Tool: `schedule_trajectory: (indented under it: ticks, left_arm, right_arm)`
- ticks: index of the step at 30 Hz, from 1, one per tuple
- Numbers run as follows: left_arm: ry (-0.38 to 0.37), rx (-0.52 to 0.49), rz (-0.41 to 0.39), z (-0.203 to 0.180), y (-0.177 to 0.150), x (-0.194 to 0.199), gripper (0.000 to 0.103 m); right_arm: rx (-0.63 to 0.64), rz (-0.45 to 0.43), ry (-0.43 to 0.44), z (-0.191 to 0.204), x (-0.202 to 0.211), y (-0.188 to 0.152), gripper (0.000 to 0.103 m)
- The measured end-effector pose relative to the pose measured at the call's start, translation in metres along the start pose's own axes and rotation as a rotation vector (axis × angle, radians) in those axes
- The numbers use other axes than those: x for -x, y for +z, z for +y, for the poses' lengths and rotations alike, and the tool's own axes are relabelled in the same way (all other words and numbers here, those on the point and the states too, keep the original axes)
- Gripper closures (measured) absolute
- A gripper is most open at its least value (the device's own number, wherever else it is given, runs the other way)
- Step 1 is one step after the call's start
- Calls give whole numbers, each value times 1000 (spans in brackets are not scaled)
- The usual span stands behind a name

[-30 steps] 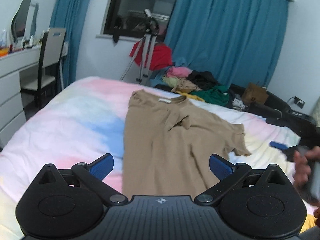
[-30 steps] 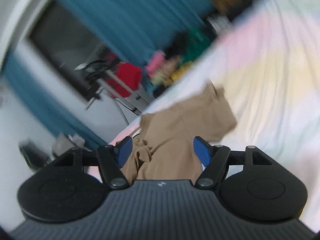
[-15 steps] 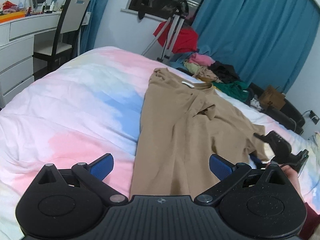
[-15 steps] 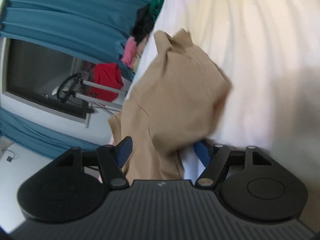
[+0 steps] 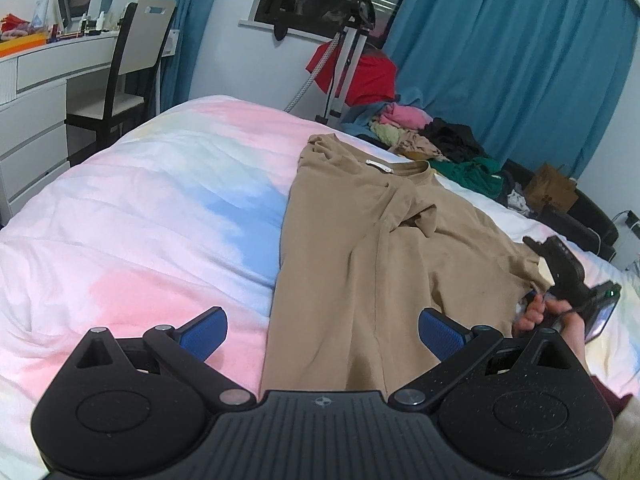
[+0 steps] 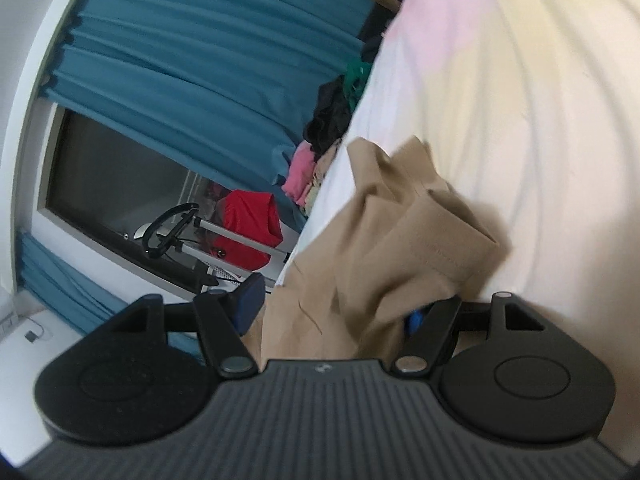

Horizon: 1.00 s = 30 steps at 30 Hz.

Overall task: Fold clothes
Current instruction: 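Grasp the folded hem with the right gripper and lift it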

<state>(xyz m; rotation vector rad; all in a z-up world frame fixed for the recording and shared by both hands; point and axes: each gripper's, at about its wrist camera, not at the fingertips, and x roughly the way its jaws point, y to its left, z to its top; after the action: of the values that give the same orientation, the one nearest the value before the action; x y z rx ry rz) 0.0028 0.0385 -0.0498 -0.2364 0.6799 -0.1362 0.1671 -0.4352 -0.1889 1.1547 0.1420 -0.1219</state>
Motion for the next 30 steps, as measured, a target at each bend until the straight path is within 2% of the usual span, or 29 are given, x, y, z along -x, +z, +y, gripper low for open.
schedule_trajectory:
  ticks: [6,9,11,13,15,18,23,27,30]
  left_arm:
    - [12,-30,2,-2,-3,-5,0]
    - [20,-37,6,-3,-2,-11,0]
    - [25,-38,10,-4,-1,-15,0]
    - [29,-29,17,-5,2,-20,0]
    - [15,-12,21,-4,7,-22,0]
    - [40,25,-17,0,17,-22,0]
    - [106,-30,-112,-3,28,-5,0]
    - [150,-59,-148,1,31,10,0]
    - [193,-86,-164,8,32,16,0]
  right_arm:
    - [36,-30,-71,1,-23,15,35]
    - [108,-16,-84,7,-39,18,33]
    - [165,0,-77,13,-48,18,49]
    - [212,12,-104,20,-53,17,89]
    - [236,-11,-116,25,-52,18,91]
    - [339,-67,-123,48,-47,19,94]
    - [539,-105,-140,107,-38,8,94]
    - [740,-115,-129,167,-31,-30,94]
    - [851,-85,-94,207,-31,-74,94]
